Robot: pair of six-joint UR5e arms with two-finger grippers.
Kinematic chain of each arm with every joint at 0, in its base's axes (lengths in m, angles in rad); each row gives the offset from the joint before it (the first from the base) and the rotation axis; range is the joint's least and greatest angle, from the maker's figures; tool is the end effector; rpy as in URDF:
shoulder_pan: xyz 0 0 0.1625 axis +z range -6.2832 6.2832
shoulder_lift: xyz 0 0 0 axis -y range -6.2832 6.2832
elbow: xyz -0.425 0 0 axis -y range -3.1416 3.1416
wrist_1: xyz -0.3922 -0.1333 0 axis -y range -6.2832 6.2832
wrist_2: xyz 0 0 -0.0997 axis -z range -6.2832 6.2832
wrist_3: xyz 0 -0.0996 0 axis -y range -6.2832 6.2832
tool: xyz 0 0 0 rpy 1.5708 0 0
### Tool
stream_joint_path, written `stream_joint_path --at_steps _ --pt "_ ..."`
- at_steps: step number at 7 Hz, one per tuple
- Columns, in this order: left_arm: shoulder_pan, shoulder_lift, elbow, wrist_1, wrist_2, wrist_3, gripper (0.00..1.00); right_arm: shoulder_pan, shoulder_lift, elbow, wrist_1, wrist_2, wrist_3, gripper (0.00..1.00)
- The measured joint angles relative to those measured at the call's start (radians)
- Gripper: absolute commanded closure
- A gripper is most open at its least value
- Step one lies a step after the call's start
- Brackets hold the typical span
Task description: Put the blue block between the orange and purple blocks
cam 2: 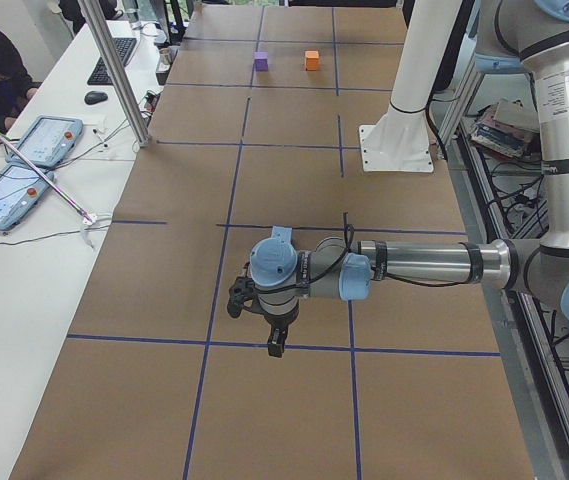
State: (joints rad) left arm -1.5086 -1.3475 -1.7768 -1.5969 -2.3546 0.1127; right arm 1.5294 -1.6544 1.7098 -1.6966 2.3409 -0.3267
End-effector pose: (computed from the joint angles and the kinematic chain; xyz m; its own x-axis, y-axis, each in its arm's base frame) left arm -0.0381 -0.4015 0.6534 0.6950 0.1622 -0.7005 -0.1412 0.9860 0.0881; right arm 0.0453 -0.4528 0.6426 0.6680 -0.3016 0.6803 0.2699 0.9501 0.1563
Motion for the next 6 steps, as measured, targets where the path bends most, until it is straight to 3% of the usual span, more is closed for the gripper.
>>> stream_joint_path --at_steps 4,6 --pt "0.001 -0.002 -0.013 -0.005 -0.002 0.0 0.0 0.0 -0.002 0.008 0.001 0.003 0.0 0.0" --pt "0.004 -0.081 -0.002 -0.032 -0.007 -0.003 0.0 0.0 -0.002 0.022 0.0 0.003 0.0 0.0"
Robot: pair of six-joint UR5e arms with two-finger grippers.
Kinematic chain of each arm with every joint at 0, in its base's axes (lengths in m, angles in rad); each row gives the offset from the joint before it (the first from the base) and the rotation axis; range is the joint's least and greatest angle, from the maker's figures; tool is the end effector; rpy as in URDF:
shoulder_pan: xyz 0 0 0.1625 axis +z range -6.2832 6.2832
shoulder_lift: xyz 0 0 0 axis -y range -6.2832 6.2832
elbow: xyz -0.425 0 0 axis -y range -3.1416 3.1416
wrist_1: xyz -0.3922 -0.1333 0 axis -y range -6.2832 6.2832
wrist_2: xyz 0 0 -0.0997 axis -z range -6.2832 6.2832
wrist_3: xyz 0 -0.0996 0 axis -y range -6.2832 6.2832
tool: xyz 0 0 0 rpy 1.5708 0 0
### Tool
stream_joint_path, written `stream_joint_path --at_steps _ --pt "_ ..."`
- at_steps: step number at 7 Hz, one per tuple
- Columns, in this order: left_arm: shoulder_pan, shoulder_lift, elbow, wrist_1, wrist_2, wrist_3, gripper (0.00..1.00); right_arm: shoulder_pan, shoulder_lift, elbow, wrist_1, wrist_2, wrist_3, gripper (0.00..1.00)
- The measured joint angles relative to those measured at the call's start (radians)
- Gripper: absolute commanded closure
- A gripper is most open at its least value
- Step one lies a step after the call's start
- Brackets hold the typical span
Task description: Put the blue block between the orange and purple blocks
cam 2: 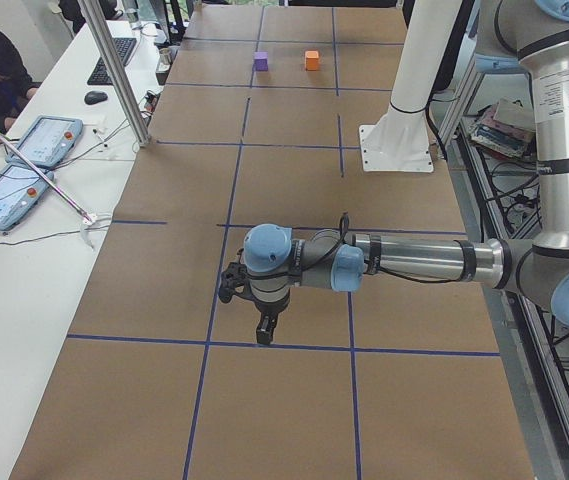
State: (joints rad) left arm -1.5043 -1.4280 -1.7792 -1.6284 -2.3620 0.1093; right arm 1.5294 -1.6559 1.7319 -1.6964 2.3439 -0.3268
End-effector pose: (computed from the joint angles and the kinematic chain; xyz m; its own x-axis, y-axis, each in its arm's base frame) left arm -0.0332 -0.4416 0.6147 0.6843 0.2411 -0.6882 -0.1414 0.9697 0.1992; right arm 0.0450 -0.4532 0.6323 0.6654 -0.3156 0.6765 0.2692 0.9467 0.1770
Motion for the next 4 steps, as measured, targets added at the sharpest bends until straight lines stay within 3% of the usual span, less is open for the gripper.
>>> stream_joint_path --at_steps 3,4 --pt "0.039 -0.114 0.018 -0.106 -0.008 -0.164 0.0 0.0 0.003 0.006 0.0 0.0 0.001 0.0" --pt "0.133 -0.117 0.014 -0.207 -0.005 -0.272 0.0 0.0 0.002 0.007 0.0 0.0 0.001 0.0"
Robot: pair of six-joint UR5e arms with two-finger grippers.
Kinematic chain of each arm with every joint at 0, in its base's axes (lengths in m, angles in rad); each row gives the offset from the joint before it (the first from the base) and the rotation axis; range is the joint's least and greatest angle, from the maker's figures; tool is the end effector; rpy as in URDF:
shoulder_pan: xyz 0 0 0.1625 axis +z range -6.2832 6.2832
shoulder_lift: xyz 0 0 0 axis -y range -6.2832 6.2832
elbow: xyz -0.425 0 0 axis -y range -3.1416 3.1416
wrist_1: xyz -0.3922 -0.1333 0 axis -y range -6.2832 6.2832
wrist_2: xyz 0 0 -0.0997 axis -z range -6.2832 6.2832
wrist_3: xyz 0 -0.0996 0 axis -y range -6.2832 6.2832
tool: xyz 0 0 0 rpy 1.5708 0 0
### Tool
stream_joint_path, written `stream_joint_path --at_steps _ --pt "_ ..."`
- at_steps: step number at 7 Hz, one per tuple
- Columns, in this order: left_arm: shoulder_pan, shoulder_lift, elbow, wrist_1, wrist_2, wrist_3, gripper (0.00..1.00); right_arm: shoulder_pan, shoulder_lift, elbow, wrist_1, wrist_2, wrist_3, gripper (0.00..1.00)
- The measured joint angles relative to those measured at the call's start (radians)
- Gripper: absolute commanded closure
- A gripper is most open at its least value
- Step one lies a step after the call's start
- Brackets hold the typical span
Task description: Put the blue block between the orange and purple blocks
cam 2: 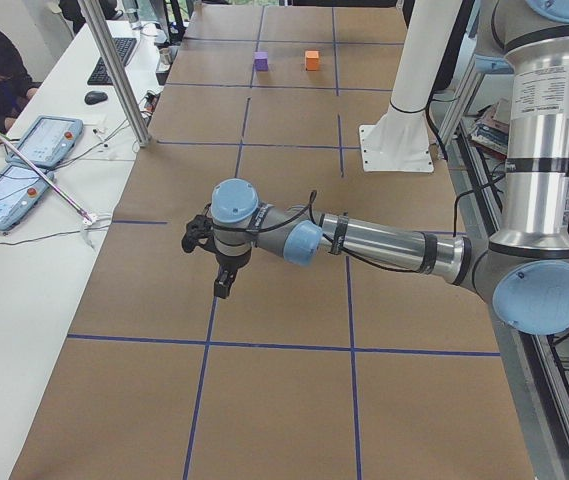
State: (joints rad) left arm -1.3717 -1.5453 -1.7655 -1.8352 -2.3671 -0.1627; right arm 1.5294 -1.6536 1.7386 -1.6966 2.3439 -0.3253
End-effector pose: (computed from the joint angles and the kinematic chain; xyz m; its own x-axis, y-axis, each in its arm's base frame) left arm 0.0371 -0.4980 0.5426 0.6469 0.2829 -0.7081 -0.0757 0.9479 0.3095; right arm 0.0450 -0.4546 0.6280 0.6655 -0.3202 0.6742 0.2681 0.9456 0.1844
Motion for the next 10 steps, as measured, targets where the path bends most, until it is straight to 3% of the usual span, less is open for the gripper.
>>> stream_joint_path --at_steps 2,4,6,9,10 --pt "0.211 -0.034 -0.005 -0.11 0.014 -0.32 0.0 0.0 -0.001 0.0 0.0 0.0 0.0 0.0" --pt "0.396 -0.09 -0.008 -0.149 0.142 -0.602 0.0 0.0 -0.002 -0.001 0.001 0.0 0.0 0.0" --pt "0.52 -0.1 -0.009 -0.156 0.249 -0.714 0.0 0.0 -0.003 -0.003 0.0 0.0 -0.001 0.0" --pt "0.592 -0.091 0.009 -0.155 0.271 -0.734 0.0 0.0 -0.004 -0.004 0.0 0.0 -0.001 0.0" --pt "0.612 -0.089 0.018 -0.152 0.28 -0.733 0.29 0.0 -0.004 -0.006 0.0 0.0 -0.001 0.0"
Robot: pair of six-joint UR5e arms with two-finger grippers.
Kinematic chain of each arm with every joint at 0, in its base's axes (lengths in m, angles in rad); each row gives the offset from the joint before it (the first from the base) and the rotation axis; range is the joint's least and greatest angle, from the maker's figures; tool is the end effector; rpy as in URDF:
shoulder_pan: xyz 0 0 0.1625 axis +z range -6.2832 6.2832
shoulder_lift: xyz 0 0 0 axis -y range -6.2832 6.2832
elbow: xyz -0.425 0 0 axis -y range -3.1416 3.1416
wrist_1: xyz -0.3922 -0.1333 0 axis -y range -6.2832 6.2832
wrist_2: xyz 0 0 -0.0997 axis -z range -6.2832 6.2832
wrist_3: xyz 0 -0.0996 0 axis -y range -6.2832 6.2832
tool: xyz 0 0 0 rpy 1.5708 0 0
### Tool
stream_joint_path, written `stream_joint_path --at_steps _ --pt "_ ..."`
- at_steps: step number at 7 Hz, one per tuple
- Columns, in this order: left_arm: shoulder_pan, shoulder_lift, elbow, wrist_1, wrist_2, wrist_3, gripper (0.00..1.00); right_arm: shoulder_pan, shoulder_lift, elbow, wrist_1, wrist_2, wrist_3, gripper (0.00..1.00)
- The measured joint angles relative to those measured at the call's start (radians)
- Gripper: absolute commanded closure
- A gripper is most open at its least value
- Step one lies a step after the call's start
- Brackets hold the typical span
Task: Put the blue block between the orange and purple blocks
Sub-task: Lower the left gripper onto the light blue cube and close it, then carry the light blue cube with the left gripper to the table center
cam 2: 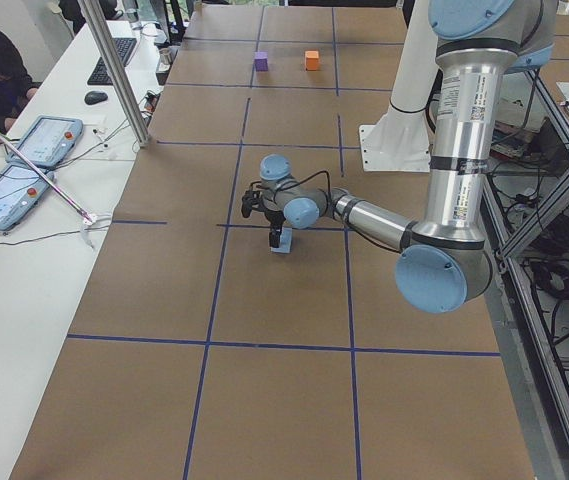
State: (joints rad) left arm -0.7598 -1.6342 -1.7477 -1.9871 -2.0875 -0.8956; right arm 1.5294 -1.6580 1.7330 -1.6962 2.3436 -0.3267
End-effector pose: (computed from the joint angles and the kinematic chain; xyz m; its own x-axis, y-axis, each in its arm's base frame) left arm 0.3333 -0.4327 0.5010 0.6859 0.0980 -0.7211 -0.0621 0.9952 0.0761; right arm 0.0451 -0.4523 0.6327 0.6656 -0.3150 0.6765 0.2692 0.9469 0.1760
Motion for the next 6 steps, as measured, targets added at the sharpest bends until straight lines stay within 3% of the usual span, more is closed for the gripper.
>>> stream_joint_path --at_steps 1,2,4,5,6 --pt "0.012 0.003 0.004 0.003 0.018 0.003 0.68 0.0 0.0 -0.002 0.0 -0.001 0.0 0.0" --pt "0.017 0.007 -0.001 0.005 0.035 0.006 0.73 0.0 0.0 -0.002 0.0 -0.001 0.0 0.0" --pt "-0.003 0.002 -0.039 0.017 0.045 0.009 0.72 0.001 -0.002 0.001 0.0 0.0 0.0 0.0" --pt "-0.022 -0.032 -0.081 0.075 0.045 0.008 0.71 0.001 -0.003 0.003 0.0 0.0 0.0 0.0" --pt "-0.027 -0.129 -0.125 0.217 0.046 0.005 0.71 0.001 -0.003 0.004 0.0 0.0 0.0 0.0"
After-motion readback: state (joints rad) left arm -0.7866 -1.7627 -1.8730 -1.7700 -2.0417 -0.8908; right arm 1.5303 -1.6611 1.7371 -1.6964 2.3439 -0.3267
